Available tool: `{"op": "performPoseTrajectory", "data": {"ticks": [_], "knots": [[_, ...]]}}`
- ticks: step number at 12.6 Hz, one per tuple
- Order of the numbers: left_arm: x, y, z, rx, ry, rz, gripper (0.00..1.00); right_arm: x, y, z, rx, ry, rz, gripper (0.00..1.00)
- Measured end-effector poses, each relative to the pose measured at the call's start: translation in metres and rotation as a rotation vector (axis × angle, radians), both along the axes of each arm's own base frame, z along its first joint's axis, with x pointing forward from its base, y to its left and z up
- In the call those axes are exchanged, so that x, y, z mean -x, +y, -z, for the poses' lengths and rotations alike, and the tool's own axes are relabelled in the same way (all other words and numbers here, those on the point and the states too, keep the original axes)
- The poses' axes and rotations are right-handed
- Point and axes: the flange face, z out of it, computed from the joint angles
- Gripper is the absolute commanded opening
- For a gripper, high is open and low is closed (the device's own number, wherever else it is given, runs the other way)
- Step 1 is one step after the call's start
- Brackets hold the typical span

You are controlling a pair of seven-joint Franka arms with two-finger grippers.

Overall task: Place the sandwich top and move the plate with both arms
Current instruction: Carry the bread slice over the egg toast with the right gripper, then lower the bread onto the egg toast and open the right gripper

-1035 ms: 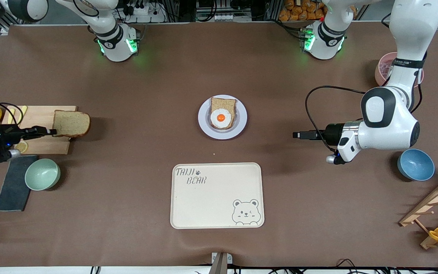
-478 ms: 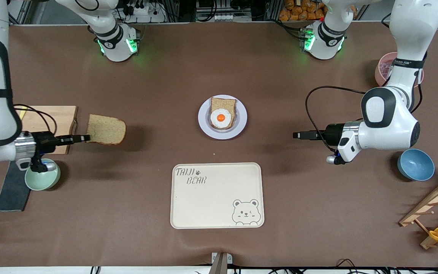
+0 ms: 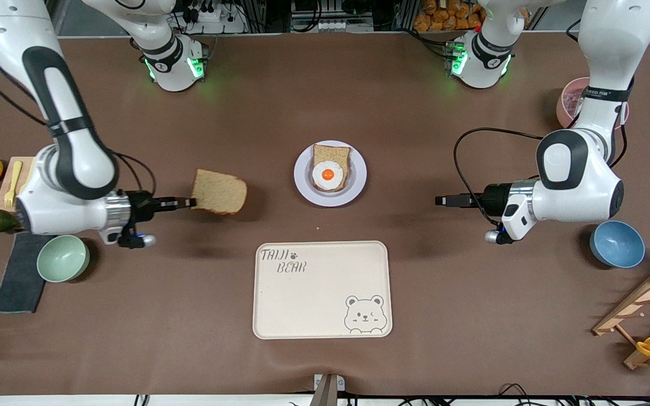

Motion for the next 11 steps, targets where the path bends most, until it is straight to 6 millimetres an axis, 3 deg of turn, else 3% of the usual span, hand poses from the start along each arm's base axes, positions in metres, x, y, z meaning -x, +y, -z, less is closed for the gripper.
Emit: {"op": "performPoseTrajectory", "data": {"ticks": [2,4,7,11], "knots": [[0.0,0.0,0.0,0.0,0.001,0.0,1.0,0.007,0.07,-0.014,0.003,-0.035,0.006,0.0],[0.0,0.0,0.001,0.0,0.001,0.0,1.0,0.027,0.133,-0.014,0.003,-0.08,0.006,0.0],[0.0,0.0,0.001,0.0,0.001,0.0,1.0,0.061,0.176,0.009,0.009,-0.121,-0.01,0.0],[0.0,0.0,0.004,0.0,0.006,0.0,1.0,0.091,0.228,0.039,0.036,-0.134,0.073,0.0]]}}
